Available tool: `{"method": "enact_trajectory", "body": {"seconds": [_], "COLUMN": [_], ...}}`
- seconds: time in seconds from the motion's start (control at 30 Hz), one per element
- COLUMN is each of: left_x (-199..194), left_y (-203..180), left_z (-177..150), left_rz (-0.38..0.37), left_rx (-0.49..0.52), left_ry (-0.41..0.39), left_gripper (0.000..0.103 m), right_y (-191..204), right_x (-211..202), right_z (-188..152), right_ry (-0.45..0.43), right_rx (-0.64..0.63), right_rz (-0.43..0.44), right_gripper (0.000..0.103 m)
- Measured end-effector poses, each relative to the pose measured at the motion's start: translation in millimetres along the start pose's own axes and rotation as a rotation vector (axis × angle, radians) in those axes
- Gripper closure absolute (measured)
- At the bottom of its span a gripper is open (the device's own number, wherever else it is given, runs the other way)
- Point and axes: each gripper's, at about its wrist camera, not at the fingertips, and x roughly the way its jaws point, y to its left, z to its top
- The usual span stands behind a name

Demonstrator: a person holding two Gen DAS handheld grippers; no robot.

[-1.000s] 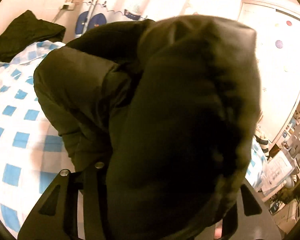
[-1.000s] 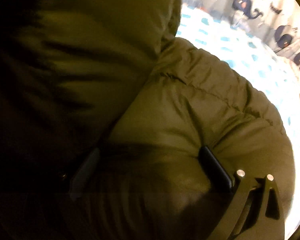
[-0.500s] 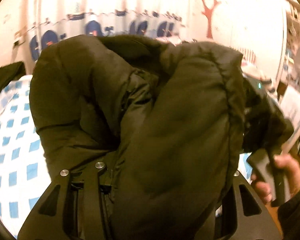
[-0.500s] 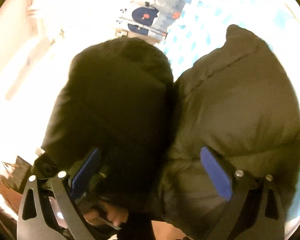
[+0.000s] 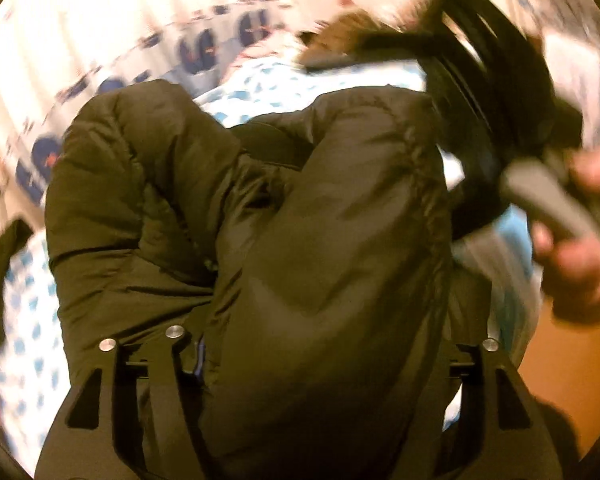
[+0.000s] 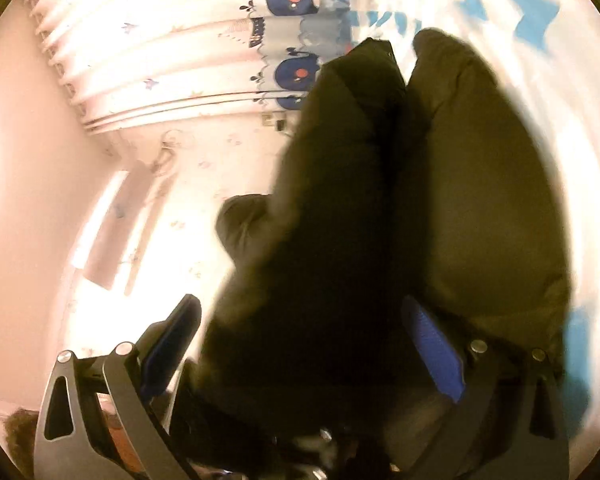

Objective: Fold large clothes

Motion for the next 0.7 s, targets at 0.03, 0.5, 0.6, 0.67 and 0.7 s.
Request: {"method": "enact_trajectory", "body": {"seconds": [0.03, 0.5, 0.6, 0.67, 0.7], "left_x": [2, -28, -80, -106, -112], "left_y": [-12, -26, 7, 48, 68], "left_z": [-1, 1, -11, -12, -10], "left_rz": [0.012, -0.064, -0.273, -0.385, -0.395], "left_rx": [0.048, 0.2, 0.075, -0.093, -0.166], "left_ry": [0.009, 0.106, 0.061, -0.001, -0.037], "left_gripper": [0.041, 0.027, 0.027, 0.027, 0.025], "right_y": [11, 34, 26, 25, 26], "right_x": [-8, 49, 32, 25, 28], "right_z": [1, -30, -35, -36, -29], "right_ry": [-0.033, 0.197, 0.173, 0.171, 0.175], "right_rx": [-0.057, -0.484, -0.442, -0.439, -0.441], "right_rz": [-0.06, -0.801, -0.744, -0.734, -0.735], "right_gripper": [0.007, 0.007, 0.007, 0.007, 0.007]}}
